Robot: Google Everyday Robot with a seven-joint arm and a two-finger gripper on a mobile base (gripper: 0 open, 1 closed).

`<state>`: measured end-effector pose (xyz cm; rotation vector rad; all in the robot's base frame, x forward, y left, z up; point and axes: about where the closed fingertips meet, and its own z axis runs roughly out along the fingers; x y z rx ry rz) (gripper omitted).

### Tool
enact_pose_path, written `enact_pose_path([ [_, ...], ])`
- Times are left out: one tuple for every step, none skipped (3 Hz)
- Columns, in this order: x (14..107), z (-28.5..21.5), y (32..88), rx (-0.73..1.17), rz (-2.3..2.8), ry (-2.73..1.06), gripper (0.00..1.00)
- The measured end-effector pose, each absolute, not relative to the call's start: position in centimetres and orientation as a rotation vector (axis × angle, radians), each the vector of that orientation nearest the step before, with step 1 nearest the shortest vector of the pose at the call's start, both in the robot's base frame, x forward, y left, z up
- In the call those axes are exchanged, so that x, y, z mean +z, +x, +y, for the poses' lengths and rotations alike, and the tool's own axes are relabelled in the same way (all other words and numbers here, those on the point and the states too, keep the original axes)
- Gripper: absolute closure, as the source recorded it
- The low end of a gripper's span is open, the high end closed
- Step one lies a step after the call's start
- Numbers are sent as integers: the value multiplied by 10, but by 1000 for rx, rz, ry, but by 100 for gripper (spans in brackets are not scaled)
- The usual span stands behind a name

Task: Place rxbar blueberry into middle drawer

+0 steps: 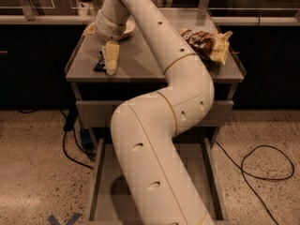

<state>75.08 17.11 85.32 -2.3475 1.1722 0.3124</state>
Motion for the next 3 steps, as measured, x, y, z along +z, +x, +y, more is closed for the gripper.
enact_pose_path([
  [861,167,748,298,1186,-2354,0],
  [844,163,740,367,1225,-2377,0],
  [844,163,740,367,1225,-2376,0],
])
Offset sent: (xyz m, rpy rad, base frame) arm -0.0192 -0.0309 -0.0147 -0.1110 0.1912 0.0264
